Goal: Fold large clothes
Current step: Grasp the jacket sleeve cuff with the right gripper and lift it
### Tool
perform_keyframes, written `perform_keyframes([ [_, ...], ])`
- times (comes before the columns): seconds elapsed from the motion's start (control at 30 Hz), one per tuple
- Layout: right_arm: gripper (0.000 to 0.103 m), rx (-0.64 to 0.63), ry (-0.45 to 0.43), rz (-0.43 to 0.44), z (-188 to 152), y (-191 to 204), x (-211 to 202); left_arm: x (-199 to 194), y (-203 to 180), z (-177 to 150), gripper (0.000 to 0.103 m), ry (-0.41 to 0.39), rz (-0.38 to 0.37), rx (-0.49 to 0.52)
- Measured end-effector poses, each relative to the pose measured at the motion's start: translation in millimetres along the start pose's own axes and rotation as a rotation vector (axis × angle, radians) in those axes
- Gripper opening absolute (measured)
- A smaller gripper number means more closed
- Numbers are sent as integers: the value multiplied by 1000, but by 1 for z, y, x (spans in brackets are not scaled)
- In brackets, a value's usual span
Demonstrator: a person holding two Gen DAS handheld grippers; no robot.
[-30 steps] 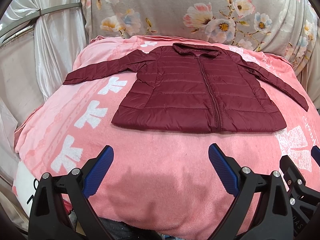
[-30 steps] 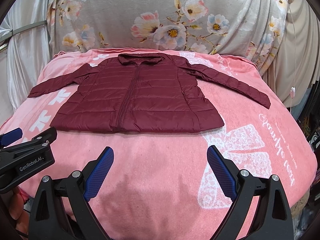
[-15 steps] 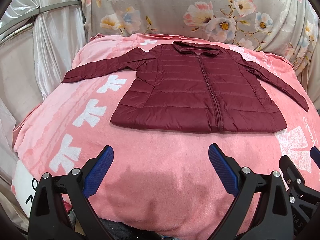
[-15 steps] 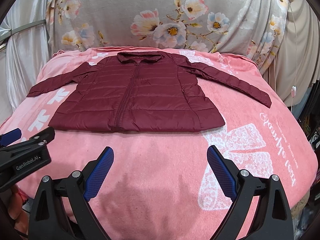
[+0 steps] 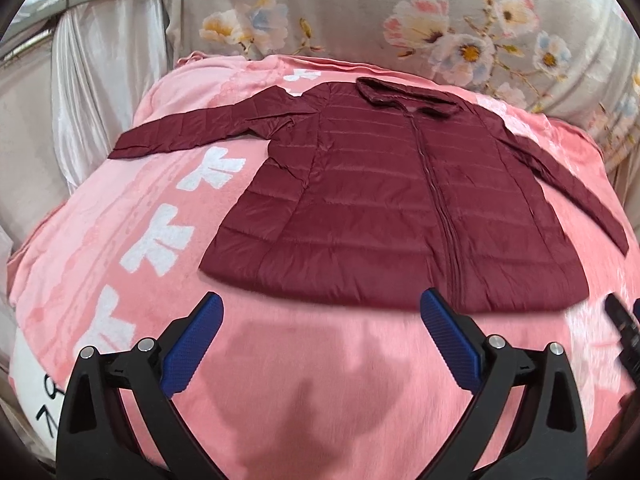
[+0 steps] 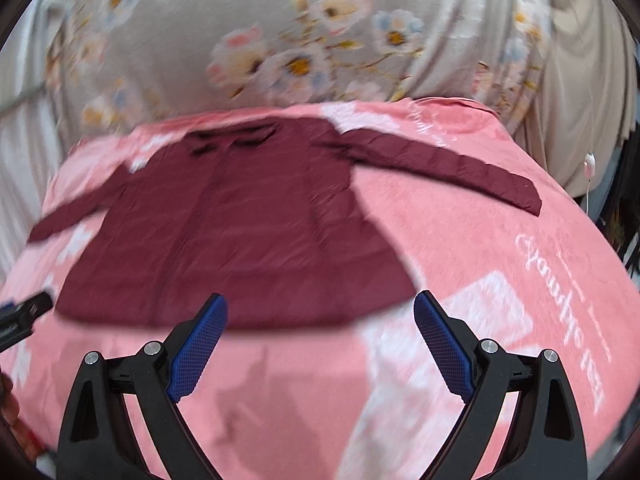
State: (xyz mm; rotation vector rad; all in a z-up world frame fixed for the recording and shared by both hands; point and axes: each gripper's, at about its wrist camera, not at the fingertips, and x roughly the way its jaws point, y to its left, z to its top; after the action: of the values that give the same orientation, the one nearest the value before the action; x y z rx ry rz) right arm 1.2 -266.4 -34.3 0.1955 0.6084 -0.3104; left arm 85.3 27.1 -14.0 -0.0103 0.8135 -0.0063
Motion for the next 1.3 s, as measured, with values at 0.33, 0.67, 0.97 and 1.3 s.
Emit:
perform_keyframes([
  [0.33,92,405,-42,-80,70,-189,103,39,28,59,96,-97,26,-110],
  [0.67,92,763,-36,-158,72,-312,179,85,38,84,96,-68,35,-158],
  [0.97,83,813,-57,-201,82,-329,218,117,46,86,97,-29,65,-175],
  [1.3,11,681,-122,-60,154,-262,231,136,51,96,96,-30,69,-173],
])
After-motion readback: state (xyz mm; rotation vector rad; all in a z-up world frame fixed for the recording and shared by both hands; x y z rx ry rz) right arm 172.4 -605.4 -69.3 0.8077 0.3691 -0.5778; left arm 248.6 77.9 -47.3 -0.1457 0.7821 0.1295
